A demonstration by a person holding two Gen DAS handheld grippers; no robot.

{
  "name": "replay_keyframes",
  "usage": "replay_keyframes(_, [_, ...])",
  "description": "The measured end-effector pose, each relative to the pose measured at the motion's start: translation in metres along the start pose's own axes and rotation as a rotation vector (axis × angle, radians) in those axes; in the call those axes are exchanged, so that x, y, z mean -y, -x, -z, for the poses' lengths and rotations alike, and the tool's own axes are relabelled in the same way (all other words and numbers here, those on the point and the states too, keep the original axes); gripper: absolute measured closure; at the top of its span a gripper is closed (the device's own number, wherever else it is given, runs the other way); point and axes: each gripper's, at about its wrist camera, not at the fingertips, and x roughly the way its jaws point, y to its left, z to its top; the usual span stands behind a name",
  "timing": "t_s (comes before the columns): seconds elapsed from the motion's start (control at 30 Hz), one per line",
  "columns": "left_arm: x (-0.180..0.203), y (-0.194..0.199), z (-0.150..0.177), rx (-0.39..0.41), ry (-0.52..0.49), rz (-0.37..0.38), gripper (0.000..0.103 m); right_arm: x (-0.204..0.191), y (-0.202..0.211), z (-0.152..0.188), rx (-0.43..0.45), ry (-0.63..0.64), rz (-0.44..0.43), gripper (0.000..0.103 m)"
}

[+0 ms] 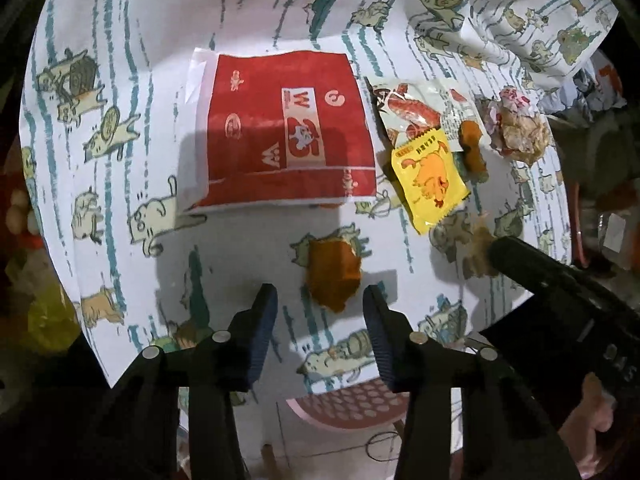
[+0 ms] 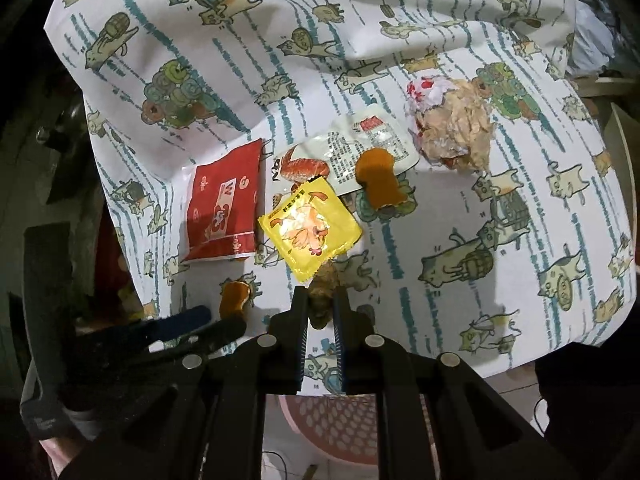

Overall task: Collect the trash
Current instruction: 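Lower the left tool and grasp the orange food scrap on the cloth, then carry the orange scrap over the pink basket and open the left tool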

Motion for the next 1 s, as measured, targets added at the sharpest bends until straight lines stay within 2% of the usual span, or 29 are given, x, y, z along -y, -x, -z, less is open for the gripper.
replay_keyframes(0.23, [0.009, -0.002, -0.003, 0.026, -0.03, -0.059, 0.061, 0.009, 0.01, -0.002, 0.014, 0.015, 0.026, 0.09])
replay_keyframes(0.3, [0.014, -0.004, -0.004, 0.037, -0.036, -0.093, 0.066, 0.014, 0.013, -0.001, 0.018, 0.011, 0.032, 0.09])
replay_keyframes(0.33, [0.016, -0.005, -0.003, 0.044, -0.044, -0.114, 0.075, 0.016, 0.014, -0.001, 0.02, 0.008, 0.035, 0.09])
replay_keyframes(0.43, [0.022, -0.007, -0.004, 0.049, -0.054, -0.133, 0.076, 0.019, 0.017, 0.0, 0.024, 0.008, 0.046, 0.09])
replay_keyframes(0.73, [0.026, 0.008, -0.001, 0.089, -0.048, -0.12, 0.077, 0.03, 0.027, 0.005, 0.045, 0.034, 0.087, 0.09])
replay_keyframes(1.0, [0.038, 0.061, 0.007, 0.204, -0.052, -0.059, 0.077, 0.028, 0.041, 0.012, 0.071, 0.064, 0.081, 0.09])
